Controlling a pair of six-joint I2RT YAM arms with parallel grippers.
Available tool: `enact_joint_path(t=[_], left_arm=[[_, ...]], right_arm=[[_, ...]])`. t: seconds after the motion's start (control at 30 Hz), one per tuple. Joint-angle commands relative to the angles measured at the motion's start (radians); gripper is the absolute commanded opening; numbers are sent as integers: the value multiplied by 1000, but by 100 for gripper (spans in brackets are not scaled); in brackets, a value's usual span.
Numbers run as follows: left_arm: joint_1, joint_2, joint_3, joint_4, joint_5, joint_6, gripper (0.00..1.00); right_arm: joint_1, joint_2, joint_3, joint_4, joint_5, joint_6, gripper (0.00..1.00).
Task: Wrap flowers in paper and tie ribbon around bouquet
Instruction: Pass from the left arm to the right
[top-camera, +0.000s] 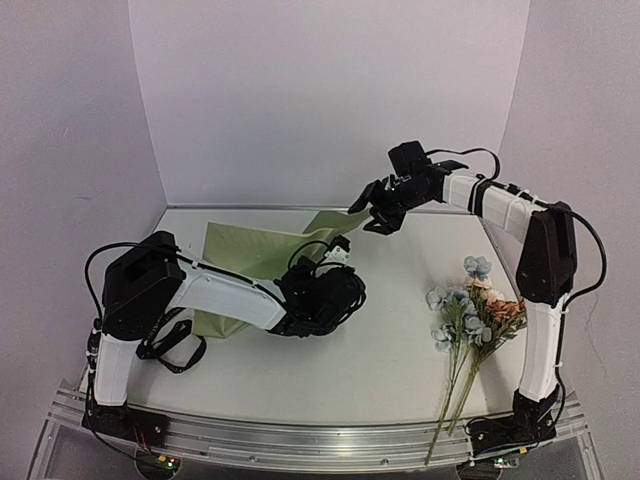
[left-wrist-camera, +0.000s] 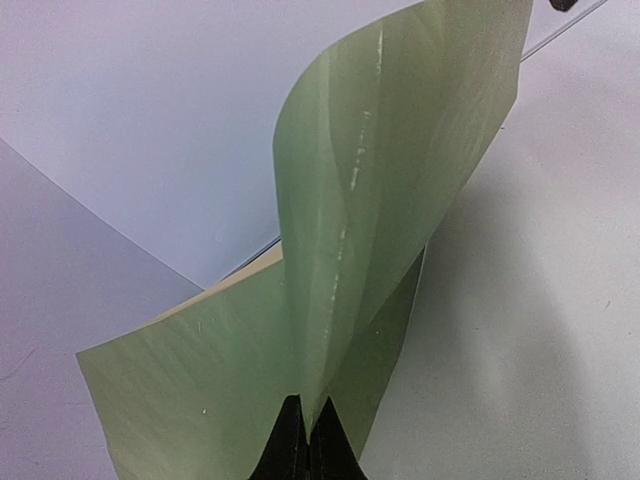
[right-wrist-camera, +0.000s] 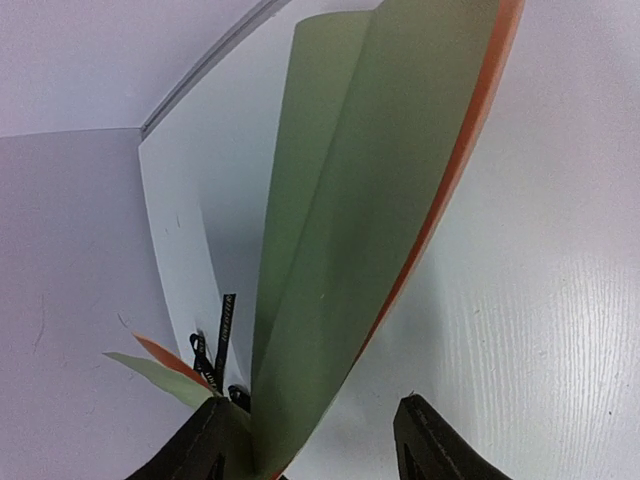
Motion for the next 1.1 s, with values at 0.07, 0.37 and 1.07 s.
enact_joint_path(t=[0.07,0.37,1.07], left_arm=[[0,-3,38,-16,8,-32,0],[1,-11,36,-19,25,-44,1],[334,-629,84,-573,1044,-679,87]], right_arm=[[4,40,41,11,32,57,49],[4,29,24,11,69,61,3],[5,-79,209,-211,-71,-329,0]])
